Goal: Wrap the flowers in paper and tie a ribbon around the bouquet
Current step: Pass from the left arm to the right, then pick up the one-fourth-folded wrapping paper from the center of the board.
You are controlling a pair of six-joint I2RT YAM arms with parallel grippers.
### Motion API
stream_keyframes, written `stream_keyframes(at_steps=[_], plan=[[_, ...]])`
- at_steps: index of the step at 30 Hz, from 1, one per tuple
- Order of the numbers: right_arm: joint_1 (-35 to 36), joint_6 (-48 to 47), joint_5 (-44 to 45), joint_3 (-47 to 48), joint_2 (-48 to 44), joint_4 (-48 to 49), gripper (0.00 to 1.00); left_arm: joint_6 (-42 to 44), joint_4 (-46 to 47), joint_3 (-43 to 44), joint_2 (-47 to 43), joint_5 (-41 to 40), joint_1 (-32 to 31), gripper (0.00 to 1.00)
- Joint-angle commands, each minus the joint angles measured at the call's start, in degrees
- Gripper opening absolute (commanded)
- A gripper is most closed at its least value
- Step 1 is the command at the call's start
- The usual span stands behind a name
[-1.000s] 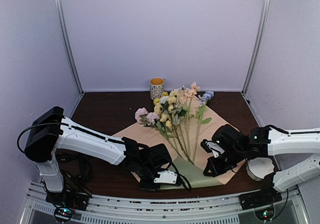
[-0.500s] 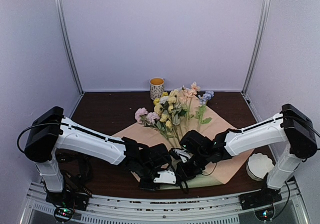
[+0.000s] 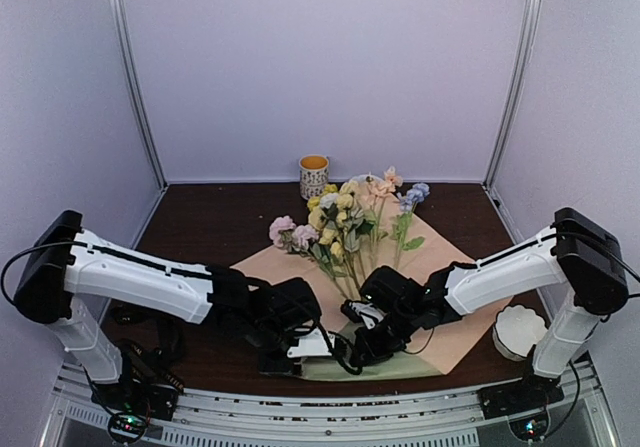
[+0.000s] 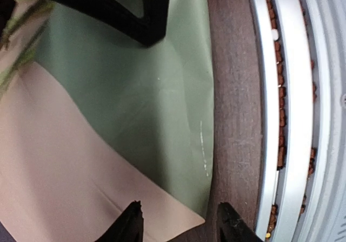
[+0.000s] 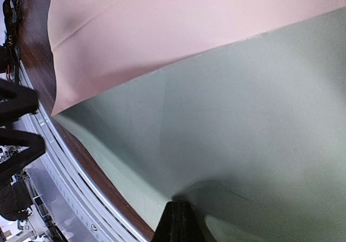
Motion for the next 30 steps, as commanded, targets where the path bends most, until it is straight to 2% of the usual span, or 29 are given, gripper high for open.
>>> stream_keyframes(at_steps=[1, 4, 7, 12, 14, 17, 19, 22, 30], plan=[[0.4, -0.3, 3.0, -2.1, 2.1, -2.1, 0.00, -3.8, 3.8, -2.1, -8.6, 2.3, 0.4, 0.50], [0.4, -0.3, 3.7, -2.1, 1.5, -2.5, 0.00, -9.9, 6.8, -4.3, -13.6, 4.4, 5.3, 0.54], [0.5, -0.9, 4.1, -1.6, 1.5, -3.3, 0.00, -18.7, 9.0, -6.2, -17.6, 8.4, 15.7, 0.55], [0.6, -1.7, 4.6, -1.1, 1.5, -3.9, 0.00, -32.6, 10.4, -11.0, -21.5, 4.9, 34.0, 0.68], [0.6, -1.8, 4.7, -1.2, 1.4, -3.8, 0.00, -36.5, 11.8, -13.7, -22.5, 4.1, 40.9, 0.71], [0.7, -2.0, 4.8, -1.2, 1.6, -3.6, 0.00, -41.7, 17.6, -18.7, -23.4, 4.9, 50.3, 0.85], [0.7, -2.2, 4.6, -1.2, 1.8, -3.4, 0.00, -43.5, 20.2, -20.3, -22.0, 5.6, 55.1, 0.87], [0.8, -2.4, 4.7, -1.2, 1.9, -3.4, 0.00, -44.1, 23.7, -20.0, -16.6, 8.0, 58.3, 0.88], [0.9, -2.4, 5.0, -1.3, 1.4, -3.3, 0.00, -46.9, 30.6, -18.6, -2.6, 14.0, 59.3, 0.82]])
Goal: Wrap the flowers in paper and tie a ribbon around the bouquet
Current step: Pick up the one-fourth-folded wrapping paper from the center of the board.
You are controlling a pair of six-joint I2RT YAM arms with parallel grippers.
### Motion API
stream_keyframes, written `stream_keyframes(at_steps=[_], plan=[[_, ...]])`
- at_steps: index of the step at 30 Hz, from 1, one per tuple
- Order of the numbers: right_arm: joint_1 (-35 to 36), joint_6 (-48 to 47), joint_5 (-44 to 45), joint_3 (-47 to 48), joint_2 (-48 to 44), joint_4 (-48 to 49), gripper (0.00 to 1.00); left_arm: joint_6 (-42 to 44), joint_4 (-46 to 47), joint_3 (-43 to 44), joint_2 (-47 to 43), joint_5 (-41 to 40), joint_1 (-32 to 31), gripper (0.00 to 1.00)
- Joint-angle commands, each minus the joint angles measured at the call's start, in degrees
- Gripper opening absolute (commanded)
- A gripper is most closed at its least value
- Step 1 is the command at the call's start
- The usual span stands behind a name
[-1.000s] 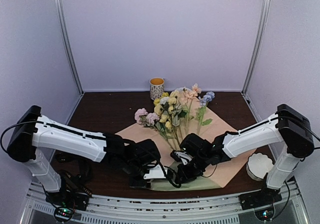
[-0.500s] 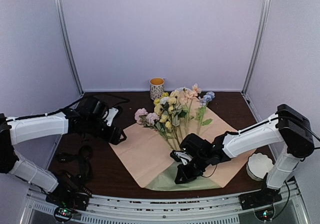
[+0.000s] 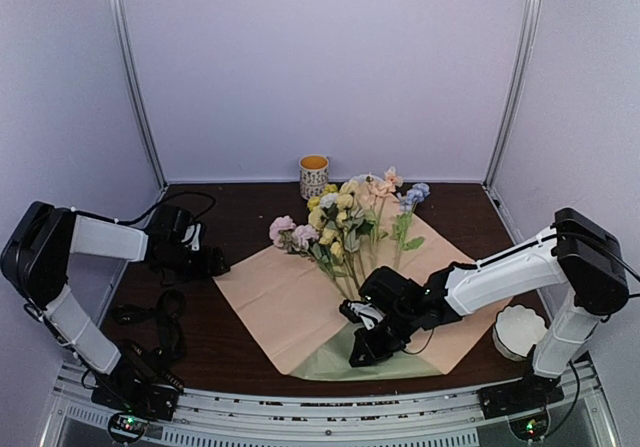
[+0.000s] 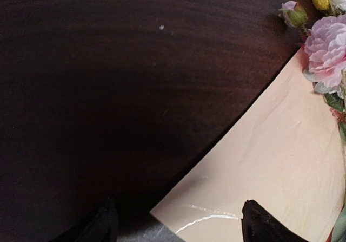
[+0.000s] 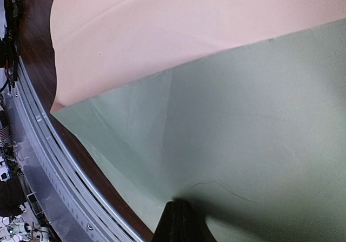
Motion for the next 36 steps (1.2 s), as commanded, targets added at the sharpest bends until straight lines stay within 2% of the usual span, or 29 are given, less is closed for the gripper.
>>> stream_keyframes(at_steps=[1, 6, 9, 12, 21, 28, 36], plan=[[0.5, -0.4, 4.2, -1.4, 1.4, -3.2, 0.00, -4.1, 6.1, -0.7, 5.6, 4.2, 0.6, 0.81], [0.6, -0.6, 4.0, -1.2, 1.6, -3.5, 0.00, -7.7, 12.8, -3.9, 6.8, 8.9, 0.5, 0.72], [0.6, -1.0, 4.1, -1.0, 1.6, -3.9, 0.00, -7.9, 14.1, -4.8, 6.1, 11.4, 0.5, 0.63], [0.6, -1.1, 4.1, -1.1, 1.5, -4.0, 0.00, -7.8, 14.1, -6.4, 3.8, 12.1, 0.5, 0.59], [0.6, -1.2, 4.1, -1.1, 1.5, -4.2, 0.00, -4.4, 8.8, -9.2, -3.1, 10.9, 0.4, 0.61], [0.6, -1.4, 4.5, -1.3, 1.5, -4.3, 0.00, -5.1, 10.9, -10.2, -4.7, 12.2, -1.3, 0.61], [0.6, -1.2, 4.5, -1.3, 1.6, -4.1, 0.00, -7.4, 19.0, -12.8, -4.1, 13.6, -4.7, 0.61]])
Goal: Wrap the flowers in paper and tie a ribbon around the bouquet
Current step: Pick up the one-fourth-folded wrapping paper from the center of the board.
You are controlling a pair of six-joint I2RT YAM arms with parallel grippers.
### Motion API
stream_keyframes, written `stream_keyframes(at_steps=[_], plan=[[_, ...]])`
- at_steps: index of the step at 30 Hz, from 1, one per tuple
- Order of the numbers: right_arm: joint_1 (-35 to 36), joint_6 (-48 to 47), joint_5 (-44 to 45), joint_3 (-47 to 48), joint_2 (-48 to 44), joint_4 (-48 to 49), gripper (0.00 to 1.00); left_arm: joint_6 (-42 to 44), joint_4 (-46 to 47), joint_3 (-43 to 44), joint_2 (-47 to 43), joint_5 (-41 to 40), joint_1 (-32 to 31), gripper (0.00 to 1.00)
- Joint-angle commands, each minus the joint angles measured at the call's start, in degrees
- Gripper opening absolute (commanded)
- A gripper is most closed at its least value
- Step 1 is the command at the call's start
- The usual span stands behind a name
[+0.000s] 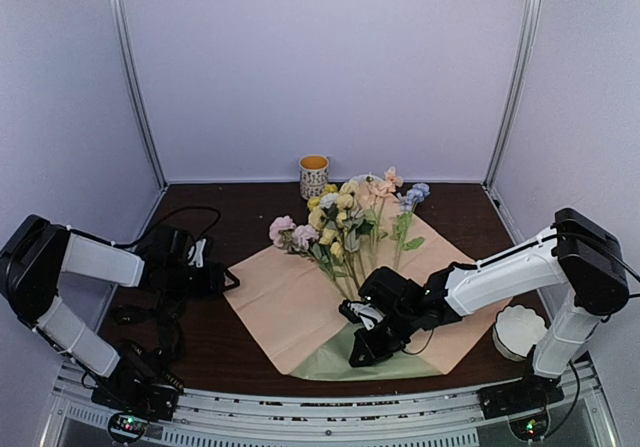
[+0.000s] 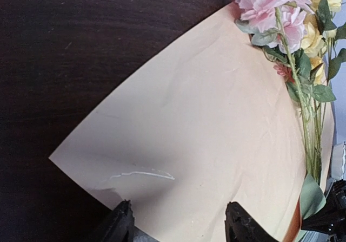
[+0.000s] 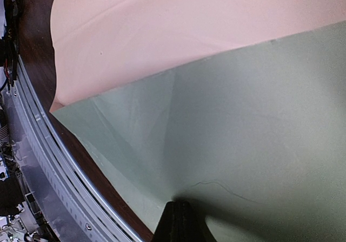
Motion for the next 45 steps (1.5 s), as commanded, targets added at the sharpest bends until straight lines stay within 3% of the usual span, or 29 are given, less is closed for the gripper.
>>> stream_keyframes(at_steps=[1, 6, 10, 11, 15, 19, 24, 30, 36, 45], plan=[[0.4, -0.9, 4.0, -1.3, 1.7, -4.1, 0.00, -1.3, 5.7, -1.9, 0.0, 1.3, -1.9, 0.61], [0.4, -0.9, 4.1, -1.3, 1.7, -4.0, 0.00, -1.7, 8.6, -1.4, -0.3, 1.2, -4.6, 0.51], [0.4, -0.7, 4.2, -1.7, 1.5, -3.7, 0.00, -1.9, 5.9, -0.9, -1.0, -0.2, -5.2, 0.50], [0.4, -0.7, 4.2, -1.7, 1.4, -3.7, 0.00, -2.0, 4.2, -1.0, -1.9, -1.8, -5.2, 0.52], [0.4, -0.9, 4.3, -1.9, 1.2, -3.8, 0.00, 1.6, -8.5, 2.2, -7.0, -15.4, -4.8, 0.77], [0.4, -1.4, 4.7, -1.6, 1.5, -4.4, 0.00, 8.0, -20.1, 10.9, -3.4, -21.7, -3.4, 0.85], [0.4, -1.4, 5.2, -1.5, 1.1, -4.5, 0.00, 9.5, -21.5, 14.7, 5.2, -18.6, -2.3, 0.86], [0.4, -1.5, 5.3, -1.5, 1.0, -4.6, 0.00, 9.9, -19.9, 15.8, 9.5, -15.3, -2.2, 0.83], [0.4, -1.3, 5.4, -1.9, 1.0, -4.5, 0.00, 8.2, -14.6, 13.3, 9.9, -6.8, -2.4, 0.69], [0.4, -1.3, 5.3, -1.7, 1.4, -4.7, 0.00, 3.7, -7.5, 9.9, 6.7, 0.4, -4.2, 0.62]])
